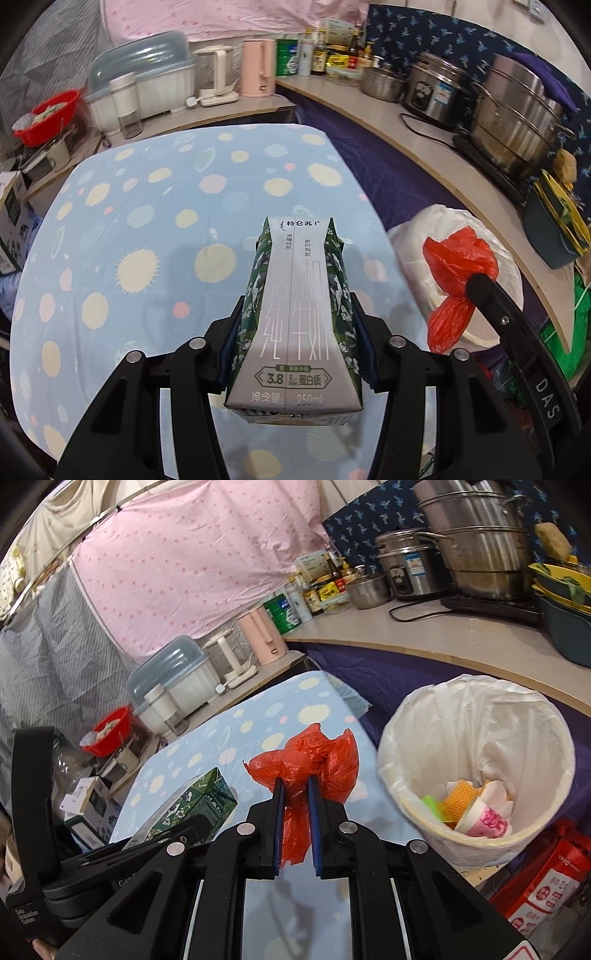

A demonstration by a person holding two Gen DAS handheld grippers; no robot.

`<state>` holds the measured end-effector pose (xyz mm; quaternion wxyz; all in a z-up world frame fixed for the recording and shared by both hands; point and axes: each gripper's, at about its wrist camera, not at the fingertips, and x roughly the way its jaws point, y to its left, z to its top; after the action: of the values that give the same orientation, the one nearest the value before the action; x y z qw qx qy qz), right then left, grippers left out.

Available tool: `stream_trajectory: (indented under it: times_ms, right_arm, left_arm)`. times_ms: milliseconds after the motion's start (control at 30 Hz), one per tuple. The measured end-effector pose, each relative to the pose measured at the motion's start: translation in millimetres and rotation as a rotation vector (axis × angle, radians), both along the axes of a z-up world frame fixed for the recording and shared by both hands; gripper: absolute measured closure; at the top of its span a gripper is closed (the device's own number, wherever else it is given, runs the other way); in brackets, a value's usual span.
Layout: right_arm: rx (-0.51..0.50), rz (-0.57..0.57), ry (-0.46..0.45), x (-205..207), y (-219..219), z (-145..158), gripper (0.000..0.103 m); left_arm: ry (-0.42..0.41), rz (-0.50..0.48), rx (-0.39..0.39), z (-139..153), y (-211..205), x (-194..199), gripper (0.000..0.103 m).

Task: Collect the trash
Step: 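Carry the milk carton and red bag over the trash bin with both tools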

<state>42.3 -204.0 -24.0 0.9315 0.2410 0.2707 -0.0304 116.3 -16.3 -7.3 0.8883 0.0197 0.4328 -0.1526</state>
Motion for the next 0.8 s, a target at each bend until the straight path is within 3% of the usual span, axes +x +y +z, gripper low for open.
stream_trajectory:
  times_ms: [400, 800]
  right_arm:
    - [0.035, -0.15, -0.02, -42, -79, -2, 0.091]
    - [0.038, -0.238, 0.0, -49, -148, -16, 0.091]
  left_arm:
    - [-0.05, -0.144, 0.031, 12, -89, -25, 0.054]
    - [-0.048, -0.246, 0.066, 3, -170, -33, 0.054]
